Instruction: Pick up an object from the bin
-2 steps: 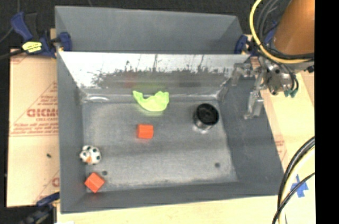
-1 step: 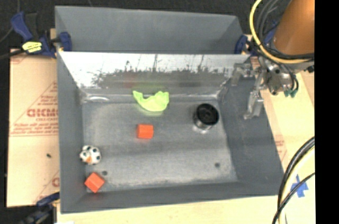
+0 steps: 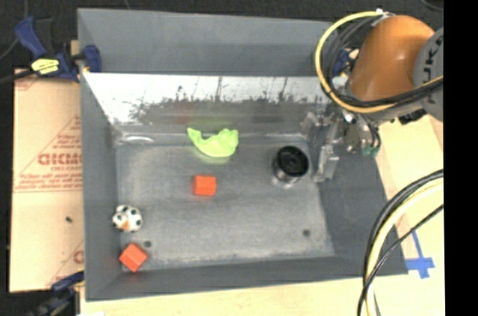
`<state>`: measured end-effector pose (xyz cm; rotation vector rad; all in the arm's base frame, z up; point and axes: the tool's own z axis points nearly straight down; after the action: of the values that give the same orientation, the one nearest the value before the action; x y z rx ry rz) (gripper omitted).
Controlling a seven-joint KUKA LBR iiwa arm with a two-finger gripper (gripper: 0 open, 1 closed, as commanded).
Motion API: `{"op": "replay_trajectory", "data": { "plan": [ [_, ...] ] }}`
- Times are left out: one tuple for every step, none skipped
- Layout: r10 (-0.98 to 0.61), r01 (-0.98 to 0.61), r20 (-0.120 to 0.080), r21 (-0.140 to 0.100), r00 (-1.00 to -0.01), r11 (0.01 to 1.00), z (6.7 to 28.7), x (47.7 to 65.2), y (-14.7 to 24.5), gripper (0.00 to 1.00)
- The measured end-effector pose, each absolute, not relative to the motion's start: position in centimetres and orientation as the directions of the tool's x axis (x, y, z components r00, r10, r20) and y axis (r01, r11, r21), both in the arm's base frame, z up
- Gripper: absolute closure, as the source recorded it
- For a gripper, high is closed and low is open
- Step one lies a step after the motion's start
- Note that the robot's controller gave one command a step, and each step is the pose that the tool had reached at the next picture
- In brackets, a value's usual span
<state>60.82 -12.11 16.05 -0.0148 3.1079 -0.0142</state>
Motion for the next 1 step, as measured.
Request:
{"op": "replay_trajectory", "data": {
  "plan": [
    [-0.099,-0.098,-0.023,-0.011,-0.995,0.995,12.99,60.17,-11.53,0.0]
  ]
}}
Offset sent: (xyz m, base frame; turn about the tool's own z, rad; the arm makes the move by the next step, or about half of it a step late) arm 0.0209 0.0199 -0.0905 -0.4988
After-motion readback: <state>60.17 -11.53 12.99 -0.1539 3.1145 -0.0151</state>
